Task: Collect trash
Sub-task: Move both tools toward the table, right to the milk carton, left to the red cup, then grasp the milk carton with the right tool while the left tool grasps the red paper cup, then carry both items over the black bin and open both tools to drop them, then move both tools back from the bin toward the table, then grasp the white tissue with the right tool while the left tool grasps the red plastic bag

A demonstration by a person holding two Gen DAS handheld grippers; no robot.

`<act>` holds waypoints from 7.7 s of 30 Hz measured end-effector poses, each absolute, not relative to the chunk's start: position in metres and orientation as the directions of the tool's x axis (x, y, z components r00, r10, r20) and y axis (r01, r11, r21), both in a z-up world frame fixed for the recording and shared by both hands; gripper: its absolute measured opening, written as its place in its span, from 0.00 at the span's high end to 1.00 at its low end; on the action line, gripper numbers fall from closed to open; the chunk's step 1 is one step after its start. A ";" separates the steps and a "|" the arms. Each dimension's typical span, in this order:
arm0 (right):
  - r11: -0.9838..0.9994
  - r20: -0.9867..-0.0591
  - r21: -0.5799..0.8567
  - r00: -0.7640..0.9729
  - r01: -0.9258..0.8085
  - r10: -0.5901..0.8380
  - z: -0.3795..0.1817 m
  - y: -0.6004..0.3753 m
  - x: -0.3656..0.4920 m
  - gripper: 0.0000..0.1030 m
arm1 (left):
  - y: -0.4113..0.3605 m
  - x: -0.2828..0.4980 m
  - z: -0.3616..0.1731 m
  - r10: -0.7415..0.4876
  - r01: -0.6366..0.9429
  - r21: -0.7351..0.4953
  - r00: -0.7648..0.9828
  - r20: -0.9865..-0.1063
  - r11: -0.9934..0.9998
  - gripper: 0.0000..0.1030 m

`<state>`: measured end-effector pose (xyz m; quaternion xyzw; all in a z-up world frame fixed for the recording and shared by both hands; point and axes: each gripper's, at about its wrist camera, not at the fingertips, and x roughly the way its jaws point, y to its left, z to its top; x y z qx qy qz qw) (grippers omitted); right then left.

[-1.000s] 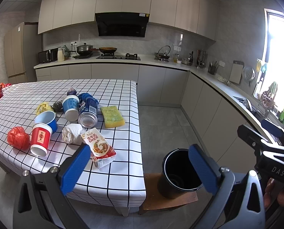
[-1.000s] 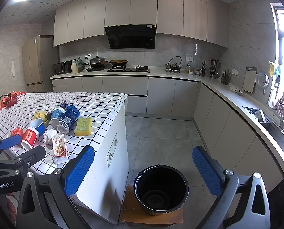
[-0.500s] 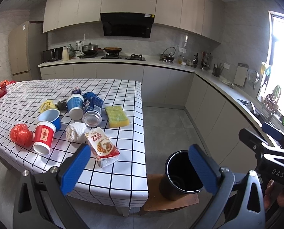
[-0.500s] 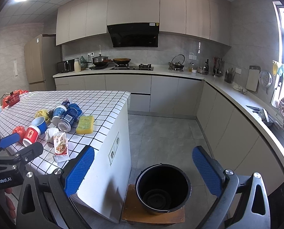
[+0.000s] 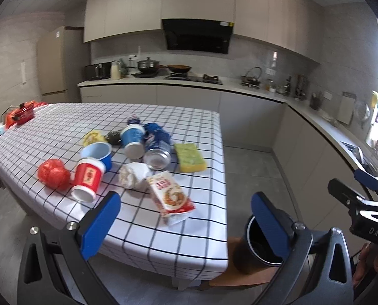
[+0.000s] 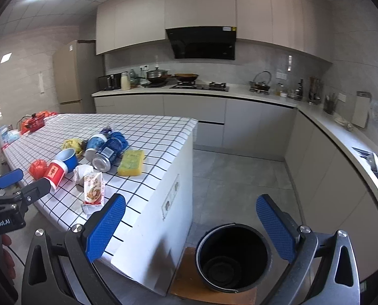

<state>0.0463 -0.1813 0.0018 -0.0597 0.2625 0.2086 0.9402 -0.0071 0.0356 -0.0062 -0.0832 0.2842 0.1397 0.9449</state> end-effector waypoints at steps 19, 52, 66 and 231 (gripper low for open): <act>0.767 -0.555 0.066 0.616 -0.638 0.560 -0.022 -0.093 0.063 0.00 | 0.125 -0.033 -0.025 0.380 -0.519 -0.089 0.722 -0.578 0.850 0.00; 0.744 -0.729 0.033 0.493 -0.668 0.475 -0.120 0.075 0.111 0.32 | 0.231 0.017 -0.104 0.250 -0.445 -0.106 0.667 -0.702 0.889 0.01; 0.805 -0.767 0.082 0.479 -0.587 0.427 -0.139 0.106 0.153 0.42 | 0.248 0.053 -0.125 0.172 -0.397 -0.133 0.644 -0.745 0.908 0.14; 0.716 -0.554 0.039 0.581 -0.697 0.596 -0.016 0.026 0.023 0.04 | 0.234 -0.062 -0.040 0.423 -0.560 -0.067 0.693 -0.583 0.826 0.00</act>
